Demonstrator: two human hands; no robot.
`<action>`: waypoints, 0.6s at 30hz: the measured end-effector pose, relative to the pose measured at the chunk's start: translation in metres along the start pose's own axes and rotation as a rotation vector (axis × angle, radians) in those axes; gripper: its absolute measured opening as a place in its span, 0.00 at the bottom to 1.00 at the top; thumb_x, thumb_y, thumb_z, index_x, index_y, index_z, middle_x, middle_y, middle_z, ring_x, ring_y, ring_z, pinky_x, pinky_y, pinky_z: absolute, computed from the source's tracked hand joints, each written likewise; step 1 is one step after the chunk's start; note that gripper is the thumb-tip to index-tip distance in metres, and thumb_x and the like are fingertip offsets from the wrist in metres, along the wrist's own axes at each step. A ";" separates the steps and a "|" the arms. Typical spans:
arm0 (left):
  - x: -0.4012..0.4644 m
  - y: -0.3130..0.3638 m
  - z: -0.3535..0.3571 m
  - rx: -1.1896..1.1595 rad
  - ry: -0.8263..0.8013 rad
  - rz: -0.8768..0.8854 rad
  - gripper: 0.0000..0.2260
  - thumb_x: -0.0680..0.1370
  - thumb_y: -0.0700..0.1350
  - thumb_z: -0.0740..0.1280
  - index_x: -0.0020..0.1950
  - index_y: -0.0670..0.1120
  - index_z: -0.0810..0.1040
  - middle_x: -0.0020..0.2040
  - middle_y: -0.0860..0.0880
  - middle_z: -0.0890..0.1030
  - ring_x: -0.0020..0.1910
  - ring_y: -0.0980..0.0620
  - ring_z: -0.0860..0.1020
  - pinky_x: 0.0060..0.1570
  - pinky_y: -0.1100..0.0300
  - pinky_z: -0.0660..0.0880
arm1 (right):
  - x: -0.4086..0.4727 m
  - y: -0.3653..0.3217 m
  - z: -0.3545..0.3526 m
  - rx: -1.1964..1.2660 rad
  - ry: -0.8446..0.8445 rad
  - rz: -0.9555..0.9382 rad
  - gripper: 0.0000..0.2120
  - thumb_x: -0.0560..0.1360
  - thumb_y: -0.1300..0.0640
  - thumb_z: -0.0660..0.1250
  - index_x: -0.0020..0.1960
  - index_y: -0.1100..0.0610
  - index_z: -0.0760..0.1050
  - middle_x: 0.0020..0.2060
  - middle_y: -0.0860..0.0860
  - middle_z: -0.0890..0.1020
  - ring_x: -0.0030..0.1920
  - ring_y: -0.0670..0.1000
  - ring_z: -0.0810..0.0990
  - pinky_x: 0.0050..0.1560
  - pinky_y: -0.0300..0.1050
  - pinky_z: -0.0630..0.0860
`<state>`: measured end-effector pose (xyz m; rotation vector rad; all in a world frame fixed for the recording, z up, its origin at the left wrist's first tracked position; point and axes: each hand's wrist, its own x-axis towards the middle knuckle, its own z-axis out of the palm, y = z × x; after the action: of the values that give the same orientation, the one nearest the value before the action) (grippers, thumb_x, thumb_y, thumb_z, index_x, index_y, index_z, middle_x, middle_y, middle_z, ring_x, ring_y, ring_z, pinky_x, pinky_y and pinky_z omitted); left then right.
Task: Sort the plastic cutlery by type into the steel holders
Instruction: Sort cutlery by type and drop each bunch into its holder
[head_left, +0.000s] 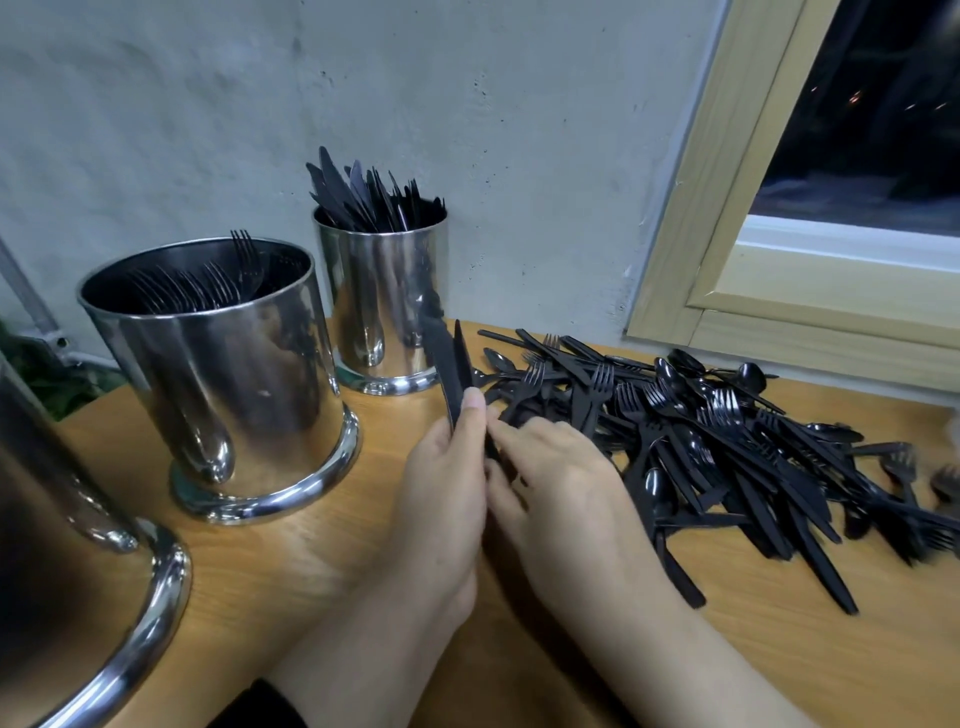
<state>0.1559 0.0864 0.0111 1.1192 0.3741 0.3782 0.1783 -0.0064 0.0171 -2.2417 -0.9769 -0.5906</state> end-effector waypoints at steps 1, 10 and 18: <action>0.000 0.001 0.000 -0.014 0.006 -0.009 0.18 0.82 0.59 0.64 0.54 0.46 0.84 0.50 0.44 0.87 0.53 0.49 0.86 0.58 0.51 0.79 | -0.001 -0.001 0.000 0.007 -0.021 -0.006 0.11 0.78 0.58 0.66 0.59 0.55 0.80 0.39 0.44 0.74 0.40 0.47 0.71 0.47 0.38 0.68; 0.005 0.000 -0.001 -0.053 0.086 -0.013 0.12 0.85 0.49 0.63 0.45 0.45 0.79 0.38 0.46 0.82 0.40 0.49 0.82 0.45 0.52 0.78 | -0.003 0.000 -0.013 0.197 -0.040 -0.040 0.08 0.78 0.58 0.66 0.53 0.55 0.84 0.43 0.45 0.81 0.45 0.45 0.78 0.51 0.36 0.73; 0.002 0.005 -0.003 0.056 0.089 0.050 0.15 0.86 0.54 0.59 0.53 0.44 0.77 0.30 0.50 0.68 0.25 0.51 0.69 0.28 0.55 0.72 | 0.008 0.058 -0.029 -0.267 -0.155 0.318 0.12 0.81 0.48 0.61 0.62 0.47 0.78 0.51 0.46 0.78 0.57 0.53 0.75 0.58 0.53 0.71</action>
<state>0.1559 0.0918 0.0140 1.1702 0.4377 0.4657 0.2233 -0.0536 0.0217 -2.6440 -0.6195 -0.4294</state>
